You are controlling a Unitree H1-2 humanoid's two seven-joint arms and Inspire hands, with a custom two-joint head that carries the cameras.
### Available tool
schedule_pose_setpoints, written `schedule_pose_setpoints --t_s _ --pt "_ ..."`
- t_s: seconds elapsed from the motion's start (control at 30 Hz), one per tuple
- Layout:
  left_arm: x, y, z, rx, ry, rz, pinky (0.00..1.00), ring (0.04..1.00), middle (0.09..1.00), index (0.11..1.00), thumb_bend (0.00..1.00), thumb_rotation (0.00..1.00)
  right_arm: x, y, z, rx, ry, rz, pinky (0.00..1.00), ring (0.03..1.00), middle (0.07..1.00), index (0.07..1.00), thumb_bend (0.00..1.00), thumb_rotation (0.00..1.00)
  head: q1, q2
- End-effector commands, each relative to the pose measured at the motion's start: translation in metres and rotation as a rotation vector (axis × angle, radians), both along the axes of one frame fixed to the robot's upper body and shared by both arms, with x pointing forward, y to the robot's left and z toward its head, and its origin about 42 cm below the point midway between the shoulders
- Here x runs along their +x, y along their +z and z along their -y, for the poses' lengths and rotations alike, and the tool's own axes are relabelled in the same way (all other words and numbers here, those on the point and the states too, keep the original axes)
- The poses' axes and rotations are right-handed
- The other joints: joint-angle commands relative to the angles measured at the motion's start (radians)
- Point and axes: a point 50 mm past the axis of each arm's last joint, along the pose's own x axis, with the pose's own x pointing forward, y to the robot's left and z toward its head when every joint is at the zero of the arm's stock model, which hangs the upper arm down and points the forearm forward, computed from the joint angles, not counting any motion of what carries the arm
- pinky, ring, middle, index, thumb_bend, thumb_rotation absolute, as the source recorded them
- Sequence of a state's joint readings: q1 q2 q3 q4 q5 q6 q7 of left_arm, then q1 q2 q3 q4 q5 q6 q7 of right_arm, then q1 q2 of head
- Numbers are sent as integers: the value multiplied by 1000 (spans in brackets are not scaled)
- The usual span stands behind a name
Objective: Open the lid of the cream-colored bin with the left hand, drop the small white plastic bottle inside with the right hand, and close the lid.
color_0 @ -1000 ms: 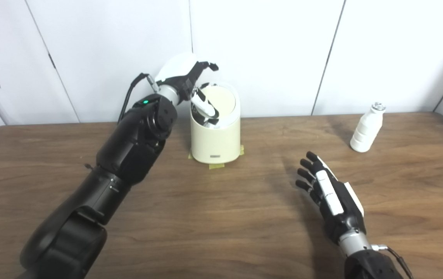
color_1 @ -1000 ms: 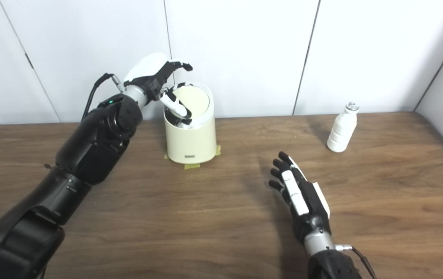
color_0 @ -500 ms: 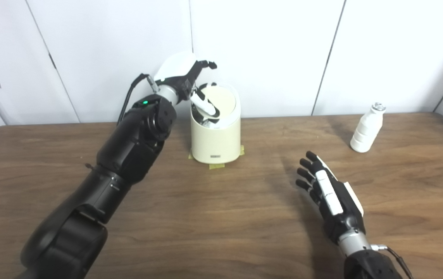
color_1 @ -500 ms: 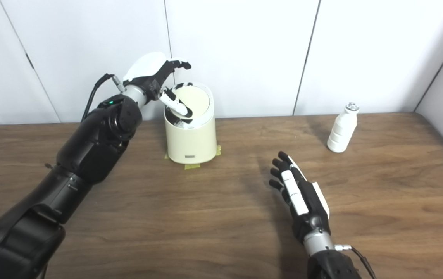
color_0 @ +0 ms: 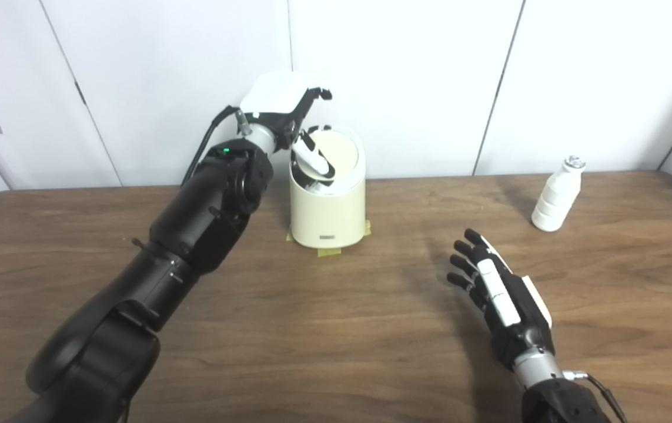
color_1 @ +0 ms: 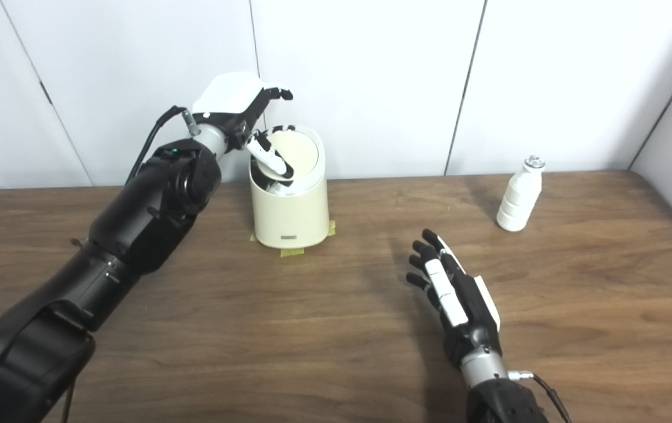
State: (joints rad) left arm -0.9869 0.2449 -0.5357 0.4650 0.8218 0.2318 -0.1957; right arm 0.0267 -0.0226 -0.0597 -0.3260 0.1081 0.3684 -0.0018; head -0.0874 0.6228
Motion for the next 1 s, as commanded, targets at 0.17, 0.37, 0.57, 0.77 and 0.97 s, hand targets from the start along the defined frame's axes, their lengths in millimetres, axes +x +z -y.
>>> schedule_pose_setpoints --t_s 0.17,0.37,0.57,0.77,0.97 --pt "-3 23 4 62 -16 30 816 889 883 875 943 0 6 20 -3 1 6 100 810 881 894 914 657 751 -3 5" --pt "-17 56 3 -38 18 -2 720 832 870 848 913 0 5 22 -2 1 8 101 806 881 898 917 664 751 -9 12" --pt "-45 101 -9 -188 6 24 641 810 827 790 834 0 3 21 -1 -1 11 98 811 887 902 923 647 749 -12 13" --pt "-78 122 -26 -358 -27 130 605 747 786 759 747 8 2 21 -1 2 8 93 817 885 896 920 643 751 -18 15" --pt "-107 116 -52 -619 -5 209 572 705 740 726 651 0 1 22 2 1 5 90 827 892 898 922 640 755 -16 16"
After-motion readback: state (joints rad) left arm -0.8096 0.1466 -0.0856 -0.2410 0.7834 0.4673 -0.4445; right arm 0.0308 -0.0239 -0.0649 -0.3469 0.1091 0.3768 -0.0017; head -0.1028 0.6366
